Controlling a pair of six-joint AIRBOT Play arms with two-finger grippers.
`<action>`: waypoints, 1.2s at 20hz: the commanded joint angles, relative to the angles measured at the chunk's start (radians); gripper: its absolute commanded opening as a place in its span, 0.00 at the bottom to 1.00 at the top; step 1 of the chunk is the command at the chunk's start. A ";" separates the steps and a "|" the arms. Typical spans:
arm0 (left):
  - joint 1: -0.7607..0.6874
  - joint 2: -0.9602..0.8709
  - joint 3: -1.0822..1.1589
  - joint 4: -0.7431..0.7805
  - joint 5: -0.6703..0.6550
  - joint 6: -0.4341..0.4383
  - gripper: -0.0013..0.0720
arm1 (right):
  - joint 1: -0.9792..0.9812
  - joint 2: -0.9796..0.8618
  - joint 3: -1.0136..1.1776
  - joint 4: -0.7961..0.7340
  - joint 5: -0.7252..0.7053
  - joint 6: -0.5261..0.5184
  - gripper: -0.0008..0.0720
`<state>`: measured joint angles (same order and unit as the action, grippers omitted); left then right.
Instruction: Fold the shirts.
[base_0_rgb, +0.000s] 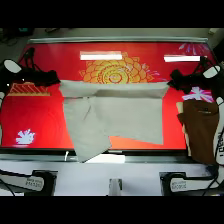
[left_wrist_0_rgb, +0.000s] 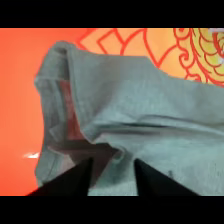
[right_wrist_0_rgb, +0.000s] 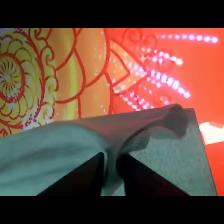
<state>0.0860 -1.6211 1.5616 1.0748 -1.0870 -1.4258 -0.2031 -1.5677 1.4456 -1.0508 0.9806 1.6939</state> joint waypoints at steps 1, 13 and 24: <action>-0.008 -0.037 0.009 0.003 -0.171 0.000 0.77 | 0.014 -0.003 0.022 0.012 0.055 0.001 0.70; 0.127 0.067 -0.549 -0.050 -0.274 0.125 0.71 | -0.096 0.395 -0.446 -0.187 0.426 -0.101 0.69; 0.076 0.055 -0.586 -0.103 -0.242 0.139 0.71 | -0.096 0.463 -0.636 -0.232 0.460 -0.101 0.77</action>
<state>0.1665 -1.5654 0.9867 0.9695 -1.3155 -1.2896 -0.2993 -1.1103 0.8394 -1.2537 1.4330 1.5936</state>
